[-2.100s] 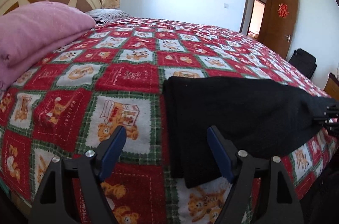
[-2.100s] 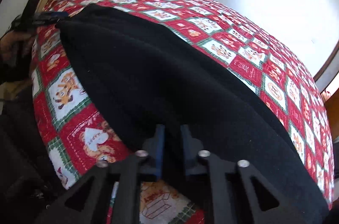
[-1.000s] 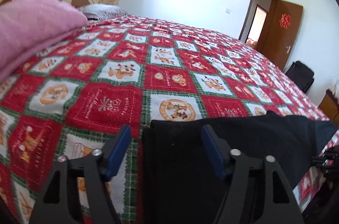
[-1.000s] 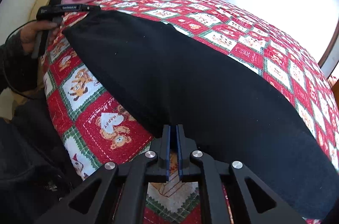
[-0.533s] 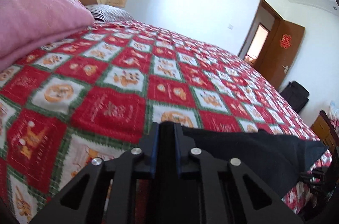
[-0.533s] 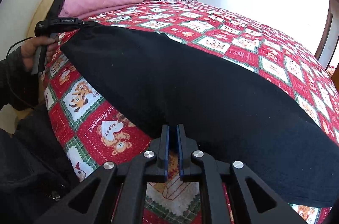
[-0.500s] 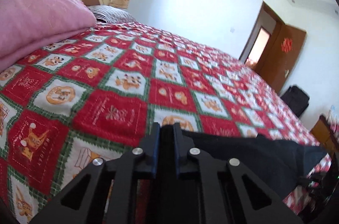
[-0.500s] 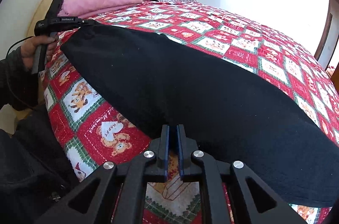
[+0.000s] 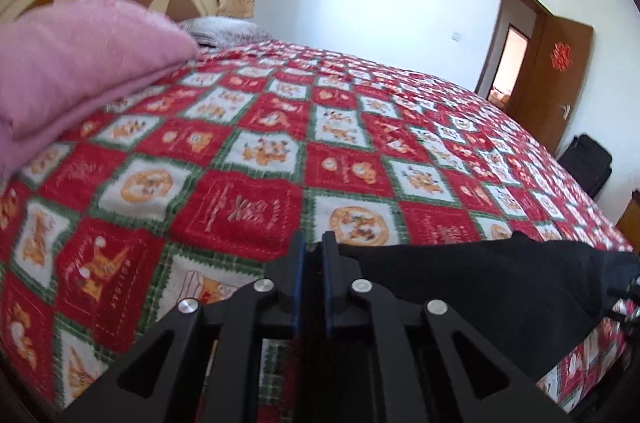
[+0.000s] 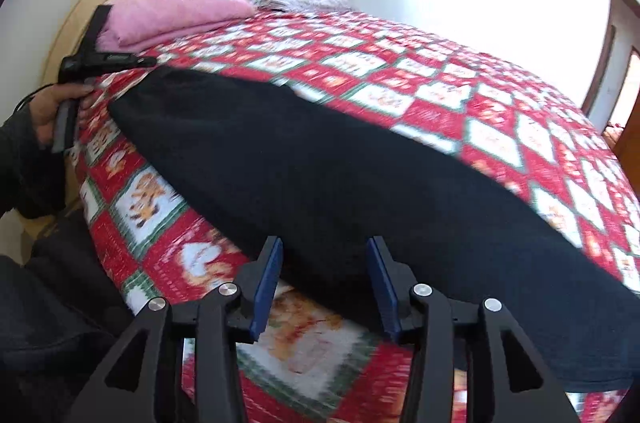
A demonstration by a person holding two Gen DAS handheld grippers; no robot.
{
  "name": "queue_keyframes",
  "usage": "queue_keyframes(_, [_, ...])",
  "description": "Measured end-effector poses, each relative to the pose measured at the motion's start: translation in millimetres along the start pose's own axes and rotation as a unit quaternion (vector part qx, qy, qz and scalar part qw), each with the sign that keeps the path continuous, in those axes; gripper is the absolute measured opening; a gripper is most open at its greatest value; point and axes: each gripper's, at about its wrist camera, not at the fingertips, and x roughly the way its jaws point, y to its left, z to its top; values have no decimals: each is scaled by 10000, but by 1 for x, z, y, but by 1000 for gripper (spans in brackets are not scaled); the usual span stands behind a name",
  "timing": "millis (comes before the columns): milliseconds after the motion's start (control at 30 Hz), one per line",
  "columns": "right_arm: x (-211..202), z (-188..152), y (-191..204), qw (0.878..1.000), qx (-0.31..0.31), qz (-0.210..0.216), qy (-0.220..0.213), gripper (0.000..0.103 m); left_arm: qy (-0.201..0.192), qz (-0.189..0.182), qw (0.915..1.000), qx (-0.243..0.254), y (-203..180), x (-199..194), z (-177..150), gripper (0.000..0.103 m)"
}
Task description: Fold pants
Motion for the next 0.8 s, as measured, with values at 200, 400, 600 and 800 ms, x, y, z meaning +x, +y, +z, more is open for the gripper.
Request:
queue_keyframes(200, [-58,12,-78,9934,753,-816,-298,47,-383,-541,9950,750,-72,-25,9,87])
queue_keyframes(400, [-135,-30,-202,9449,2771,-1676,-481,48,-53,-1347,9801,1455,-157,-13,-5,88])
queue_keyframes(600, [-182,-103,-272,8769,4383,-1944,-349,48,256,-1972,9607,1936,-229,9,-36,87])
queue_keyframes(800, [-198,-130,-288,8511,4985,-1559,-536,48,626,-2138,9598,1705,-238,28,-56,87])
